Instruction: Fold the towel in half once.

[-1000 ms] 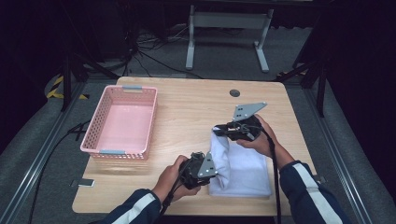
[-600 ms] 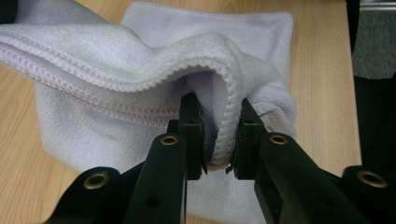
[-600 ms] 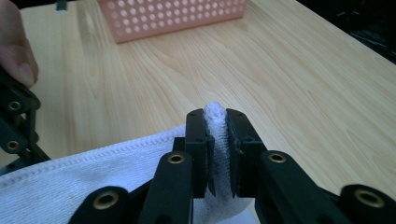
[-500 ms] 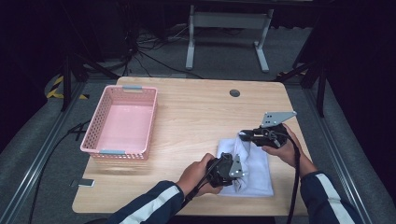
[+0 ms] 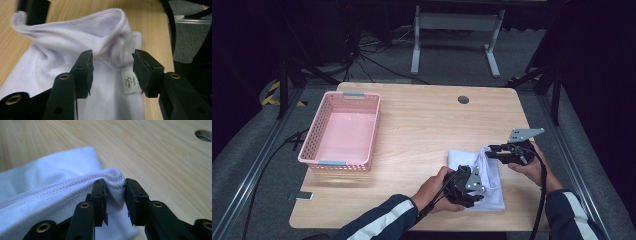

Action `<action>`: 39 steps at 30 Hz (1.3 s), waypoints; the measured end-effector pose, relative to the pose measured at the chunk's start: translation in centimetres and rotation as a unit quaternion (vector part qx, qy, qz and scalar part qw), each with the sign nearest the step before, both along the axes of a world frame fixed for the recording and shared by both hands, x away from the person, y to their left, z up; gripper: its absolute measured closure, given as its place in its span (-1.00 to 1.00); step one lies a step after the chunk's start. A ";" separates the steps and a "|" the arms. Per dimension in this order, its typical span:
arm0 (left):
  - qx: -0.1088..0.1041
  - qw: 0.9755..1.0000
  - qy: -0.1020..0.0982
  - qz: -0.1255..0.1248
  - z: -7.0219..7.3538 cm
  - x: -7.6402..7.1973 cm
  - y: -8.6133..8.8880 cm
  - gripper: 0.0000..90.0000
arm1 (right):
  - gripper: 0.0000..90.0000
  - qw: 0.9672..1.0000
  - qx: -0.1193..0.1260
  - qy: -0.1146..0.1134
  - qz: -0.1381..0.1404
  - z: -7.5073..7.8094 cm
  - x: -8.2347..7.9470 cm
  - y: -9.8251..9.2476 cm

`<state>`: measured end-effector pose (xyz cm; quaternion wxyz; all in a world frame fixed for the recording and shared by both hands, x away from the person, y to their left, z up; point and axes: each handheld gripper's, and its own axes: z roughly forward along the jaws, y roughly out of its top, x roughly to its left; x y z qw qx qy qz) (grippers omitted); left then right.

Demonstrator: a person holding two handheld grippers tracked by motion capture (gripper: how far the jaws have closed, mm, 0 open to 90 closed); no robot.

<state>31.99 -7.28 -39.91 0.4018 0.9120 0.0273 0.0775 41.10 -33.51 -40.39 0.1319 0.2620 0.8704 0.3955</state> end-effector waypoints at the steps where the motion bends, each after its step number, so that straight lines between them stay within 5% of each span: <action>1: 0.000 1.000 0.000 0.000 0.0 0.0 0.0 0.07 | 0.50 1.000 -0.007 0.000 -0.004 -0.1 -0.2 -0.4; 7: 0.015 1.000 -0.022 0.017 -0.1 -0.6 2.9 0.06 | 0.17 0.999 -0.031 0.010 -0.035 -0.5 -1.2 -2.1; 12: 0.024 0.999 0.007 0.040 -2.3 -0.2 4.1 0.05 | 0.09 0.995 -0.057 -0.003 -0.078 0.5 -2.6 -3.7; 15: 0.024 0.999 0.015 0.039 -2.8 -0.5 4.3 0.01 | 0.10 0.992 -0.024 -0.017 -0.119 1.3 -3.3 -4.4; 18: 0.040 0.999 0.004 0.031 -3.6 -0.9 4.1 0.02 | 0.12 0.994 -0.007 -0.047 -0.103 1.9 -4.2 -2.9; 21: 0.044 0.998 0.010 0.032 -4.0 -0.7 4.1 0.07 | 0.08 0.995 0.011 -0.046 -0.085 1.9 -4.4 -1.1; 25: 0.039 0.998 0.024 0.037 -4.9 -0.6 4.4 0.08 | 0.05 0.996 -0.038 -0.026 -0.080 -0.2 -3.5 1.5; 27: 0.037 0.998 0.017 0.039 -5.1 -0.6 4.4 0.08 | 0.05 0.993 -0.068 -0.021 -0.093 -1.1 -3.1 1.3; 31: 0.032 0.998 0.026 0.043 -5.4 -0.6 4.6 0.07 | -0.07 0.990 -0.073 0.022 -0.116 -2.7 -2.4 0.0; 32: 0.017 0.998 0.025 0.048 -5.3 -0.7 4.9 0.01 | -0.10 0.991 -0.056 0.041 -0.116 -3.6 -2.3 -0.9; 35: 0.017 0.997 0.035 0.069 -5.1 -0.6 5.6 -0.41 | -0.12 0.991 -0.069 0.035 -0.113 -3.4 -2.4 -0.9; 39: 0.002 0.996 0.045 0.081 -5.1 -0.5 6.7 -0.58 | -0.23 0.992 -0.066 0.025 -0.108 -2.8 -2.5 -0.5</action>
